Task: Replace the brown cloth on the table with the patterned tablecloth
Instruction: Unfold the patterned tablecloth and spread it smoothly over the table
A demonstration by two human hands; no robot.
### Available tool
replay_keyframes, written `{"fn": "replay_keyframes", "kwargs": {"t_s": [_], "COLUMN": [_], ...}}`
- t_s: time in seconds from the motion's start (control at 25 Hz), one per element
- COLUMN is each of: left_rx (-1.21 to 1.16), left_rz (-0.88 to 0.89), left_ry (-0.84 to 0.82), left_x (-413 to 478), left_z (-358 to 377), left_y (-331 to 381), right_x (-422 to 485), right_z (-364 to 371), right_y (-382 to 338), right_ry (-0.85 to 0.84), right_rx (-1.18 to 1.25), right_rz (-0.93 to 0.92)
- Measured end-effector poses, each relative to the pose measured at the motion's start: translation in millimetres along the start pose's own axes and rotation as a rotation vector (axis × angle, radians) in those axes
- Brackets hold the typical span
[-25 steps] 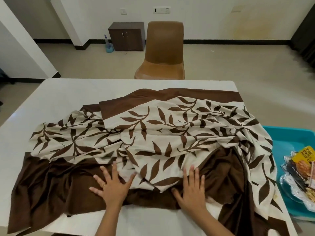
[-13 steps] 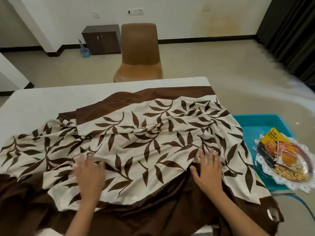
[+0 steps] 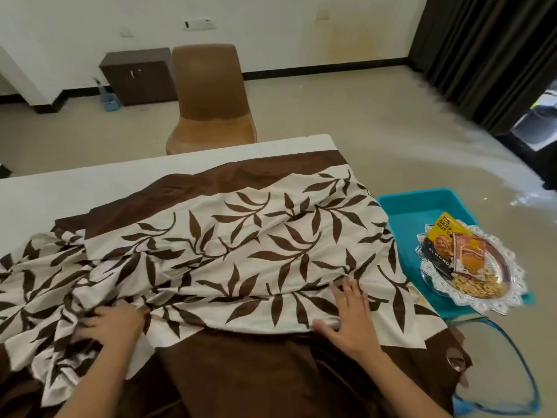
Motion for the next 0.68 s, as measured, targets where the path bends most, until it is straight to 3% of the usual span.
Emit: {"fn": "replay_keyframes", "kwargs": {"t_s": [0.08, 0.12, 0.2, 0.24, 0.32, 0.44, 0.56, 0.68], "left_rx": [-0.120, -0.238, -0.396, -0.378, -0.240, -0.150, -0.056, -0.102], "left_rz": [0.225, 0.367, 0.508, 0.506, 0.521, 0.590, 0.628, 0.481], "left_ry": [0.300, 0.325, 0.103, -0.037, -0.112, -0.079, -0.157, -0.022], "left_x": [-43.0, -76.2, -143.3, -167.6, -184.1, -146.3, -110.4, -106.1], "left_z": [-30.2, -27.4, 5.3, 29.2, 53.4, 50.0, 43.6, 18.0], "left_y": [58.2, 90.8, 145.9, 162.7, 176.8, 177.7, 183.9, 191.1], "right_x": [11.2, 14.3, 14.0, 10.0, -2.1, -19.1, -19.1, 8.4], "right_z": [-12.7, -11.9, 2.4, 11.4, 24.1, 22.5, 8.0, -20.6], "right_y": [20.0, 28.3, 28.8, 25.9, 21.1, 19.4, 15.8, 33.6], "right_ry": [0.075, 0.075, -0.016, -0.058, -0.122, -0.114, -0.050, 0.126], "right_rx": [0.002, 0.005, -0.049, -0.086, -0.109, -0.093, -0.016, 0.136], "right_rz": [0.117, 0.176, 0.197, 0.186, 0.161, 0.116, 0.062, 0.120]}}
Point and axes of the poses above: each hand's wrist, its own x-axis towards the middle knuckle, its own z-axis out of the palm, y = z × x, the point moved 9 cm from there along x, towards the middle knuckle, and after that the axes turned 11 degrees about y, right-handed, at the moved point
